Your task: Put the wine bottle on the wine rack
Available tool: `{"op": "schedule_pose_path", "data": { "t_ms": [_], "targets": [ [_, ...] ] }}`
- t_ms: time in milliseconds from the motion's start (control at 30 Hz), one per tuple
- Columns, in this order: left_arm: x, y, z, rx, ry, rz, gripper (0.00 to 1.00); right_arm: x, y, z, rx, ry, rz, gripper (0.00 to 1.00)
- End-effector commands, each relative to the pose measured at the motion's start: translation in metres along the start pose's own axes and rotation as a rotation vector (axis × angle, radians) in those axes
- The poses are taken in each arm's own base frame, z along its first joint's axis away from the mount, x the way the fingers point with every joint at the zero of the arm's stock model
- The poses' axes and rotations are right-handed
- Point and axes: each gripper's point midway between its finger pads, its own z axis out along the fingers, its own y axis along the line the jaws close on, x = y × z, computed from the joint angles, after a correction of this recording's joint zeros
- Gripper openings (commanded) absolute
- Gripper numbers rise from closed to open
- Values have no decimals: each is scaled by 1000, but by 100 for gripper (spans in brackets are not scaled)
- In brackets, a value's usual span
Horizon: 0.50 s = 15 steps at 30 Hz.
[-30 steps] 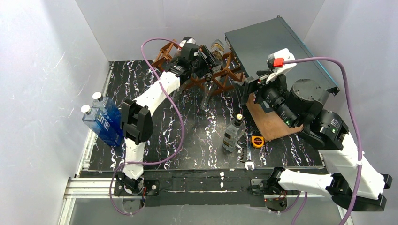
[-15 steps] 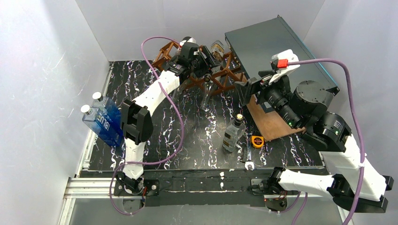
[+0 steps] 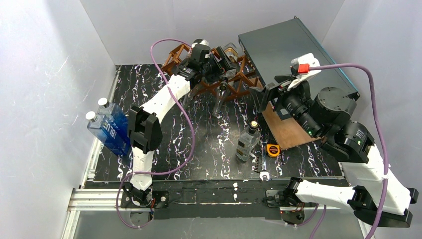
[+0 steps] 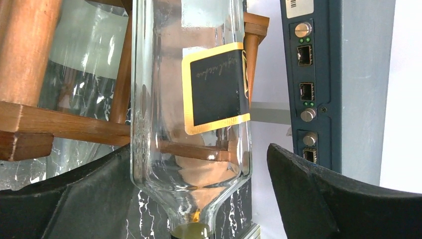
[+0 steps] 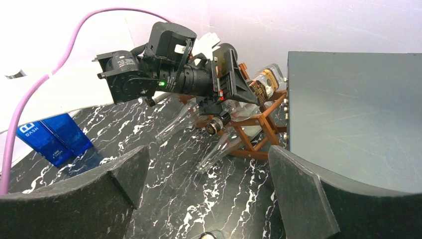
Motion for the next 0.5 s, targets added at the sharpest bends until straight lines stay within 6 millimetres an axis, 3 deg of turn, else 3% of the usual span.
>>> {"op": "schedule_pose_path", "data": {
  "t_ms": [0,467],
  "targets": [
    [-7,-31,-15,78,-8,16,95,-15,0,-4,-6,-59,40,98],
    [-6,-11,-35,-10,24,17,98,-4,5,0,-21,-27,45,98]
  ]
}}
